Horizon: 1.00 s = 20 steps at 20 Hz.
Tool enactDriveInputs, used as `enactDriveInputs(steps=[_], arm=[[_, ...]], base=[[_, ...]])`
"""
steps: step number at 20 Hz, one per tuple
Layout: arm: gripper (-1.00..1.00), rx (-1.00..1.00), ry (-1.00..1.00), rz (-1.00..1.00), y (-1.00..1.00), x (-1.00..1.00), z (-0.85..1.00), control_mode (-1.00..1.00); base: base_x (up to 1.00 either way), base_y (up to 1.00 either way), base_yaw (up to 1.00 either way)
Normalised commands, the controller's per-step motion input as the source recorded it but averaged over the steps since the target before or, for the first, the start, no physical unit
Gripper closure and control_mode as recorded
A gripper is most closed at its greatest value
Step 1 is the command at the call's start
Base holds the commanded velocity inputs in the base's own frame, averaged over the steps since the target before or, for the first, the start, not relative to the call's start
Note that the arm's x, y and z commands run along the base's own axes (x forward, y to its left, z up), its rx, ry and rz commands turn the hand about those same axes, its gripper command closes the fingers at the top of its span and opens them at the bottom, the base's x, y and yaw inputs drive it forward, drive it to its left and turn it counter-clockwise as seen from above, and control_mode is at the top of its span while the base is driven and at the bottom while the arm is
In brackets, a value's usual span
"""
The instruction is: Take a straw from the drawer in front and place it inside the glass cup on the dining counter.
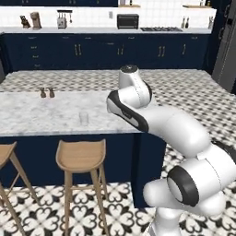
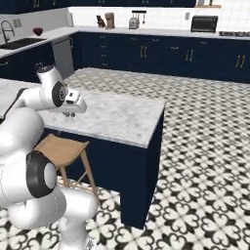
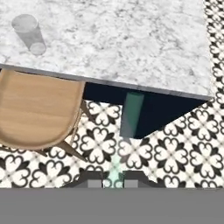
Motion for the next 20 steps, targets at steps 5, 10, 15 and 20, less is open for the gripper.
enactDriveInputs(steps=[5, 10, 15, 20], arm=[[1.0, 0.0, 0.0, 0.0, 0.0, 0.0, 0.0, 1.0], [1.0, 0.0, 0.0, 0.0, 0.0, 0.0, 0.0, 1.0], [1.0, 0.0, 0.0, 0.0, 0.0, 0.0, 0.0, 1.0], [1.0, 0.01, 0.0, 0.0, 0.0, 0.09, 0.0, -1.0]], base=[[0.01, 1.0, -0.36], [0.33, 0.86, -0.23], [0.93, 0.25, -0.09], [0.73, 0.07, -0.03]])
